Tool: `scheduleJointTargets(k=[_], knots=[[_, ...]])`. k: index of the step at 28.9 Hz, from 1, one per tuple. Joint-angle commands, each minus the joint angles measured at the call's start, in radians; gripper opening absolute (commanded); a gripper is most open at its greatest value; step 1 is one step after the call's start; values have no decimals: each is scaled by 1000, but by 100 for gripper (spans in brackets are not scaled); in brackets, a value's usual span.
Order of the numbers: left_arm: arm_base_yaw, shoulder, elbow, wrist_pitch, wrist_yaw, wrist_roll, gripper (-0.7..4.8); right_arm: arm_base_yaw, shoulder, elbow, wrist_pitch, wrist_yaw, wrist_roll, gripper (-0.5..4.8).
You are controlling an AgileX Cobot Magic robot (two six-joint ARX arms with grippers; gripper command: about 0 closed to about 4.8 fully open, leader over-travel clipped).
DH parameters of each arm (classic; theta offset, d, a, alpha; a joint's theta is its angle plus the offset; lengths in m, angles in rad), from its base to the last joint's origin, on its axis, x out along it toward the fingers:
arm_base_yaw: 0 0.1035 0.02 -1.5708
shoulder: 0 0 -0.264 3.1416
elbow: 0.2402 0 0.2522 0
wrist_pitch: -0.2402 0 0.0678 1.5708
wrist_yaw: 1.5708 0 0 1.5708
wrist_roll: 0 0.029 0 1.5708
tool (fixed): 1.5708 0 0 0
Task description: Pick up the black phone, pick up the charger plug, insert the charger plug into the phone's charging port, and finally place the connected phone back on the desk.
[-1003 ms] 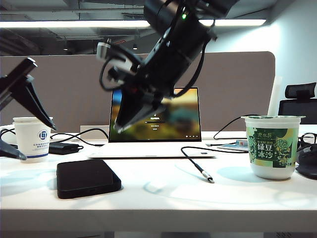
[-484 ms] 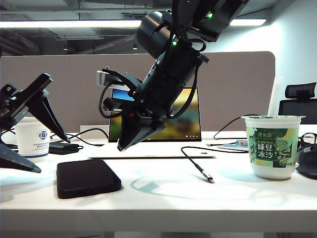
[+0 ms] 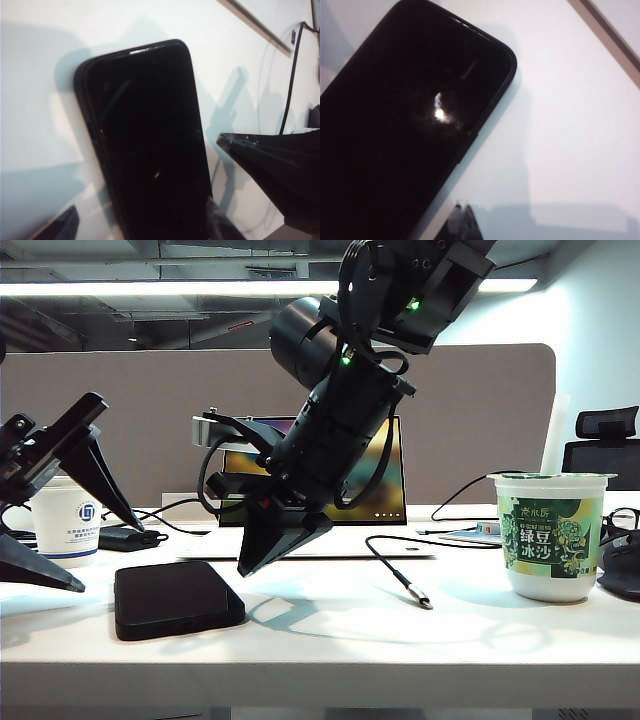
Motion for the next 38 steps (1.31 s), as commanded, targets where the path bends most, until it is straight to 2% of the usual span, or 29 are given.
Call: scheduleJointTargets(k=[1,11,21,27,33,38], knots=[[0,14,2,15,8,-1,332,2,-3,4,18,-3,4,-1],[0,63,2,23,9,-8,332,2,-1,4,19,0,4,-1],[-16,107,6,36,54,-8,332,4,21,4,0,-71,4,-1],[-76,116,6,86,68,-27,332,4,26,4,6,-161,3,-1],[-143,134,6,158,79,-68,332,9,26,4,8,-172,-1,-1],[-156,141,6,175,73,-67,331,9,26,4,7,-167,-4,-1]])
